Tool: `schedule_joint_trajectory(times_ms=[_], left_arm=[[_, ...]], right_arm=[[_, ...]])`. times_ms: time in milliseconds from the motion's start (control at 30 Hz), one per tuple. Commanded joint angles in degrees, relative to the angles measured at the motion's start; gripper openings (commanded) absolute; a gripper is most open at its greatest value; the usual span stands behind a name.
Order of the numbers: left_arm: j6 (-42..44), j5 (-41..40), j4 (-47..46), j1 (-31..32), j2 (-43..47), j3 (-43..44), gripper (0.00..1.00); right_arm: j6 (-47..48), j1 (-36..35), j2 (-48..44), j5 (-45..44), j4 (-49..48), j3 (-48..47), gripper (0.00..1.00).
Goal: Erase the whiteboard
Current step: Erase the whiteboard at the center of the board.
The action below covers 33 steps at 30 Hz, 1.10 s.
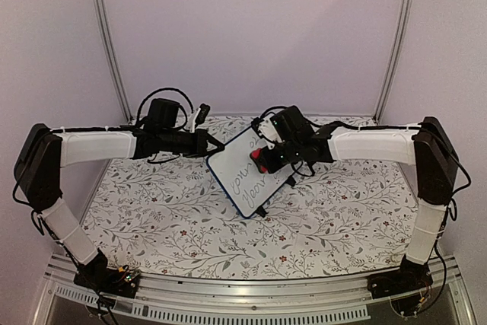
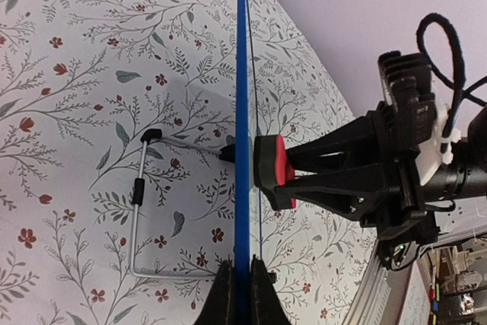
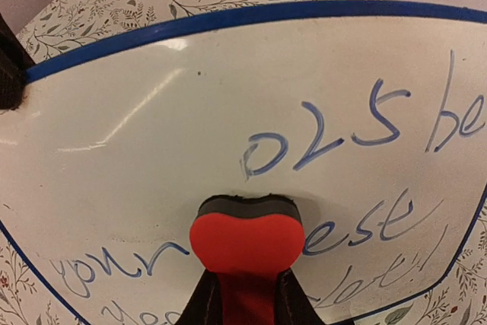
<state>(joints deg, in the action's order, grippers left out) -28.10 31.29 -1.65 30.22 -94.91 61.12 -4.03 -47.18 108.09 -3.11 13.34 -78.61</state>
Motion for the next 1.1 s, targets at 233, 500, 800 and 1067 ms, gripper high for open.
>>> schedule_joint_trajectory(times_ms=[233,500,800,1067], left_arm=[[-0.09,1.71,-1.07,0.43,0.81,0.14,0.0],[-0.19,1.81,-1.07,0.34,1.02,0.14,0.0],[-0.25,1.84,-1.16,0.29,1.01,0.05,0.0],[-0.28,1.84,-1.16,0.28,1.15,-0.04,0.0]], right_arm=[[1.66,0.94,6.57,-2.29,3.88,-12.43,0.05],[1.25,0.95,5.08,-1.18,2.43,-4.96,0.05],[0.22,0.95,1.66,-1.27,-0.13,2.36,0.05],[0.66,1.5,3.24,-1.5,0.67,-3.6,0.05]])
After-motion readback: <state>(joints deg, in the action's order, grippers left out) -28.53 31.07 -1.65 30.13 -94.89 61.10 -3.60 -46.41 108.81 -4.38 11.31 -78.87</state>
